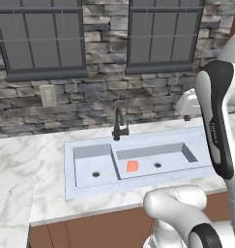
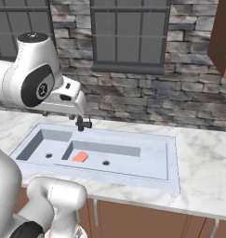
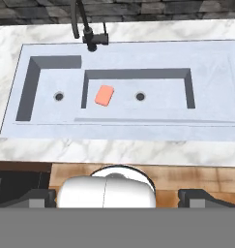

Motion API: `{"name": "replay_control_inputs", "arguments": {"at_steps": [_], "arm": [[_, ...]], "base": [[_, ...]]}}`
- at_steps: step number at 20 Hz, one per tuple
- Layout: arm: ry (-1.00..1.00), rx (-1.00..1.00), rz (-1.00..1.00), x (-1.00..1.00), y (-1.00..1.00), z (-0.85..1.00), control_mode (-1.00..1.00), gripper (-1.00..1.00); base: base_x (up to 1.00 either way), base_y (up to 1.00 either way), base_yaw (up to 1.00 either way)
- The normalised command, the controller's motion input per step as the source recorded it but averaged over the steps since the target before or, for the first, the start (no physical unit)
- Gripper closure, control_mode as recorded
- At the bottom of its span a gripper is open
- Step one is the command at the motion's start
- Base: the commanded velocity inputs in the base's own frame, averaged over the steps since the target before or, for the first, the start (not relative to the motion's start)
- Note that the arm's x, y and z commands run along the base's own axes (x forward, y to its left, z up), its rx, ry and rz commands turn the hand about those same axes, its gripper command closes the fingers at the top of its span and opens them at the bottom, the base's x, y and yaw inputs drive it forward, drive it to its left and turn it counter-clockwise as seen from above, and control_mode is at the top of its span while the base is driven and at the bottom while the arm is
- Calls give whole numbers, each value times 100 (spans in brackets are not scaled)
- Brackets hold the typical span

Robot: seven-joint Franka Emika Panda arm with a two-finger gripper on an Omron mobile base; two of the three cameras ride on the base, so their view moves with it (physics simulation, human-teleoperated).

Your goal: Pick up the bar soap and bar soap from the sink, and place them back in the cabinet, and close the cabinet door.

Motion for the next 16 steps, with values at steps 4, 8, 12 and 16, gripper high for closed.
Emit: {"name": "replay_control_inputs", "arguments": {"at_steps": [4, 8, 12, 16], "arm": [[0, 0, 0, 0, 0, 0, 100, -100], [0, 0, 0, 0, 0, 0, 100, -100], [0, 0, 0, 0, 0, 0, 100, -100], [0, 0, 0, 0, 0, 0, 100, -100]], "base": [[46, 2, 0], [25, 1, 0], [5, 0, 0], [4, 0, 0]]}}
